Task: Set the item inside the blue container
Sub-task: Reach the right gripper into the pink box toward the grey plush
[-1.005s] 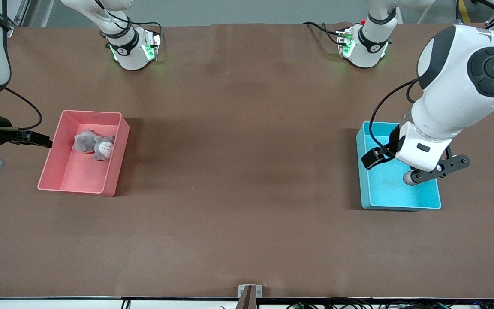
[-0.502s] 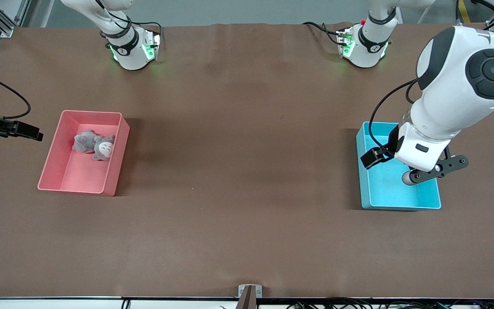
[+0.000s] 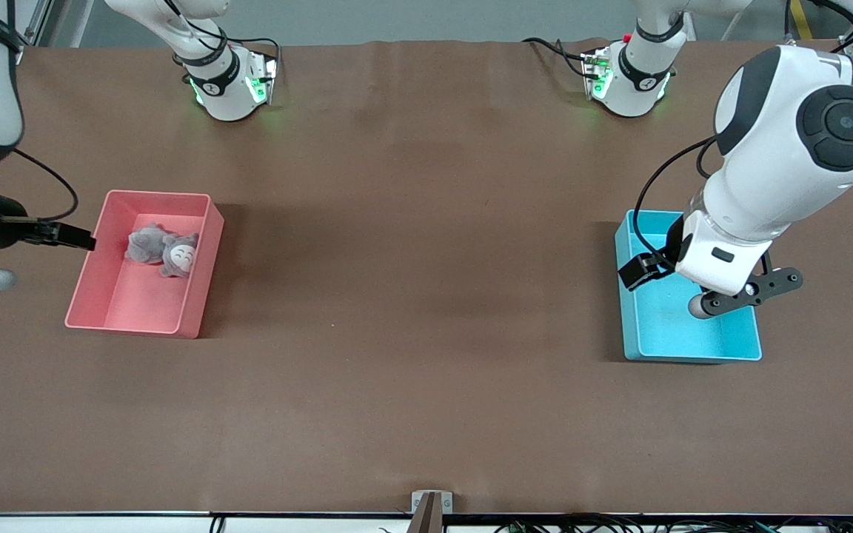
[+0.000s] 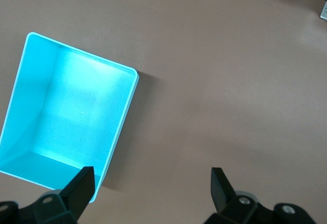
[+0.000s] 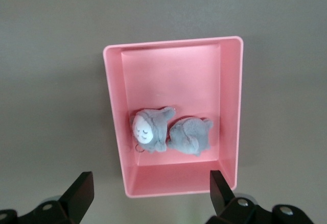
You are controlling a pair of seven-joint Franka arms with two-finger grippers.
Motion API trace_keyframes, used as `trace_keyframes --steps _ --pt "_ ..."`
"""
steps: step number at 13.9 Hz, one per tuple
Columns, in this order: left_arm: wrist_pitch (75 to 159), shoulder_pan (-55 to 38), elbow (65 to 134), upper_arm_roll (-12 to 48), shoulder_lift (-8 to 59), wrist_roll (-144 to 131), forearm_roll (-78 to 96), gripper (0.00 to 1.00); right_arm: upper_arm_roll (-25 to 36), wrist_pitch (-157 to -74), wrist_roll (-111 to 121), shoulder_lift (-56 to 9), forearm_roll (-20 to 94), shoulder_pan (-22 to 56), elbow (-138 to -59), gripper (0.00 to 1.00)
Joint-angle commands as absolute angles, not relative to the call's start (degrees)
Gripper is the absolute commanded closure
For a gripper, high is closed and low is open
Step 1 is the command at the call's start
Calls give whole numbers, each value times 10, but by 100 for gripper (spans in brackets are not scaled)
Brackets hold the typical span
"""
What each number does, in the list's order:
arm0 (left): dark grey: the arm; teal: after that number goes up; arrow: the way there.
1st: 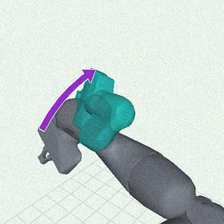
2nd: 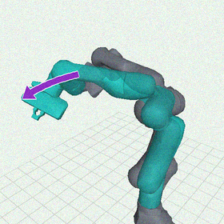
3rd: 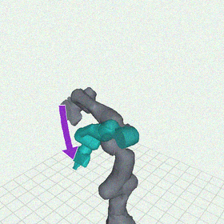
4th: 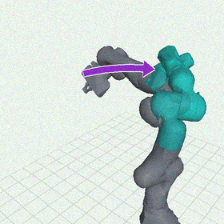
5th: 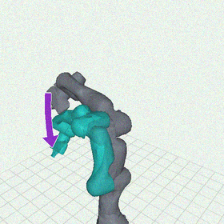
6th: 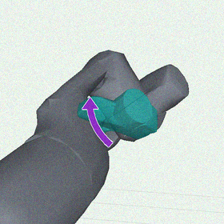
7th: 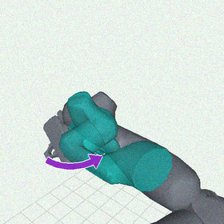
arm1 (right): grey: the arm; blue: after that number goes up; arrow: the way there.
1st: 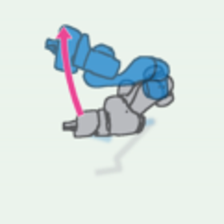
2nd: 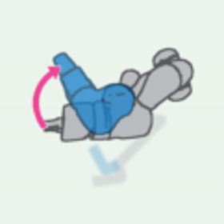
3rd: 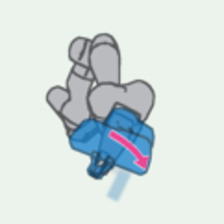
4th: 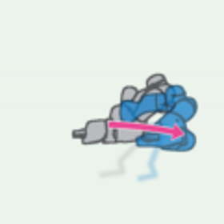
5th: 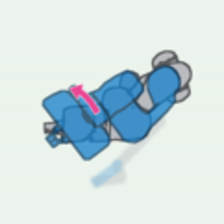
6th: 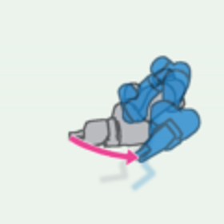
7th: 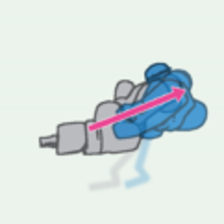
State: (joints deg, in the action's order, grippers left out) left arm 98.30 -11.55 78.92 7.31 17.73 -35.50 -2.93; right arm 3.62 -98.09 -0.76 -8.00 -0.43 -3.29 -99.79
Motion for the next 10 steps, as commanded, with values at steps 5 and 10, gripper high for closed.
trace_keyframes --steps 5,10 --pt "989 -120 794 76 177 -359 -38 0 34 -1244 -26 -14 22 -45 -1290 0" --pt "989 -123 799 77 178 -368 -38 0 34 -1354 -26 -43 72 -52 -1376 0"
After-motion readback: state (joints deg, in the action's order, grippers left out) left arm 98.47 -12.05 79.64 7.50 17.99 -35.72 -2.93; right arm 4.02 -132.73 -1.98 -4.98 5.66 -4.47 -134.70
